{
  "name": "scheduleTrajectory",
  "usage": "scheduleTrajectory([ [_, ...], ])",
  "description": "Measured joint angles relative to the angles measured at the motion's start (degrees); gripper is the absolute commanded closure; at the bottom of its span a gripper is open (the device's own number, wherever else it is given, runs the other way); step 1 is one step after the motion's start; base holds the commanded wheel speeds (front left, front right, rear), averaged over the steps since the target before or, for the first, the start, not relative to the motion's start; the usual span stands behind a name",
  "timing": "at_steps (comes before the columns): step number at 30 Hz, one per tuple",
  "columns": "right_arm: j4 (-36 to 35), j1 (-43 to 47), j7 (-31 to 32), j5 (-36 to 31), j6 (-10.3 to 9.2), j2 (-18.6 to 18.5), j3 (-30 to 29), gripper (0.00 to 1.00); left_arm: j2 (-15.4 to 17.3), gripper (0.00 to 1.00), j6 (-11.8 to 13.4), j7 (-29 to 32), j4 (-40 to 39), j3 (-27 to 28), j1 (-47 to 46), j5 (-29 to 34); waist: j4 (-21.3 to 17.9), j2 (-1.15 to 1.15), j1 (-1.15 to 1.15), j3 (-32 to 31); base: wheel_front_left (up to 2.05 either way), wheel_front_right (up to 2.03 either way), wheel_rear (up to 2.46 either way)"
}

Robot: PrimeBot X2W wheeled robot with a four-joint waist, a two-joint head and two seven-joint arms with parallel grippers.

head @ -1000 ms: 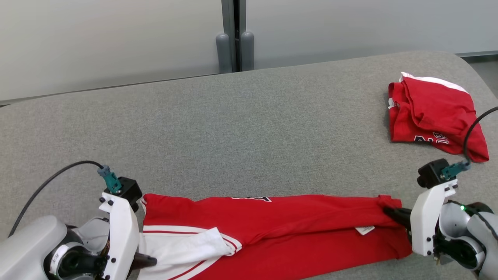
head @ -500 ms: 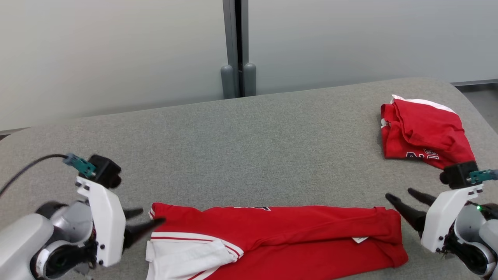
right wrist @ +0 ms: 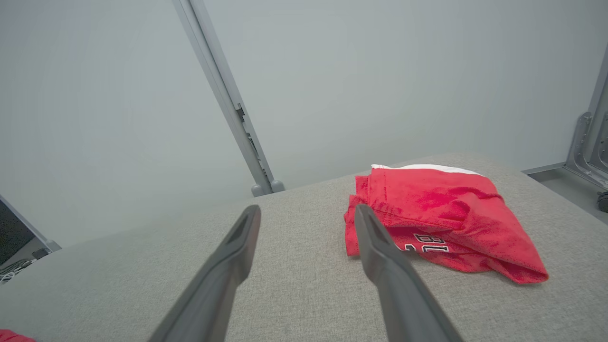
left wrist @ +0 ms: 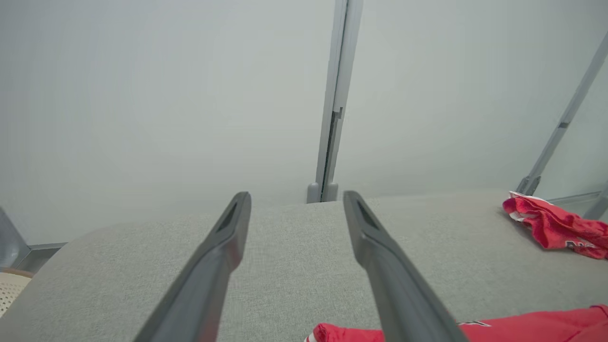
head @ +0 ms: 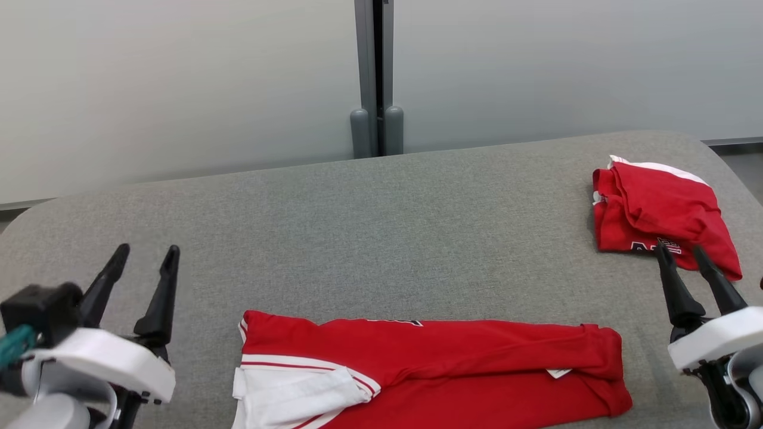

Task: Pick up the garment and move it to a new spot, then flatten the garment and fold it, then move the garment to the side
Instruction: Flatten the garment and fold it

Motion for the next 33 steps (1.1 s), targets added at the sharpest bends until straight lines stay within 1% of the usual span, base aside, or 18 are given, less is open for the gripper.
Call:
scheduleTrajectory([
  [2,-0.67,2.12,-0.1,-2.2,0.0,1.93,-3.85,0.0,-1.31,0.0,2.46,-3.74,-0.47,1.82,2.9,1.16,0.14,0.0,0.0,0.07,0.0,0.0,0.0],
  [4,-2.01,4.7,-0.15,-5.02,0.0,3.91,-7.33,0.0,-3.5,0.0,4.27,-5.08,-0.78,3.92,6.05,2.42,0.23,0.0,0.0,0.11,0.0,0.0,0.0],
  [6,-3.32,7.12,-0.15,-7.46,0.0,5.71,-9.92,0.0,-6.33,0.0,5.17,-5.44,-1.11,6.03,9.21,4.54,0.33,0.0,0.0,0.19,0.0,0.0,0.0],
  [8,-4.46,9.29,-0.16,-9.33,0.0,7.05,-11.78,0.0,-9.66,0.0,5.37,-5.48,-1.88,9.27,11.48,8.26,0.53,0.0,0.0,0.38,0.0,0.0,0.0],
  [12,-6.23,11.85,-0.09,-12.52,0.0,9.07,-13.08,0.0,-15.39,0.0,3.91,-5.63,-1.53,12.59,15.29,15.24,0.67,0.0,0.0,0.78,0.0,0.0,0.0],
  [16,-7.84,12.46,1.45,-14.78,0.0,9.83,-14.58,0.0,-19.56,0.0,1.31,-5.64,-0.52,15.12,16.29,18.96,0.53,0.0,0.0,1.04,0.0,0.0,0.0],
  [19,-8.28,12.84,4.34,-16.03,0.0,10.33,-15.61,0.0,-20.96,0.0,-0.53,-5.63,0.55,16.44,17.06,20.48,0.59,0.0,0.0,1.09,0.0,0.0,0.0],
  [24,-5.35,12.78,12.93,-17.97,0.0,11.88,-16.52,0.0,-22.38,0.0,-2.97,-5.64,1.66,17.53,17.06,21.94,0.72,0.0,0.0,1.38,0.0,0.0,0.0],
  [28,-1.02,11.93,19.37,-18.14,0.0,13.95,-17.53,0.0,-23.46,0.0,-4.11,-5.64,2.41,16.92,16.51,22.96,1.43,0.0,0.0,2.17,0.0,0.0,0.0],
  [33,3.99,9.97,22.72,-18.33,0.0,15.74,-20.41,0.0,-24.08,0.0,-4.89,-5.64,3.41,16.14,15.64,23.68,2.82,0.0,0.0,3.42,0.0,0.0,0.0],
])
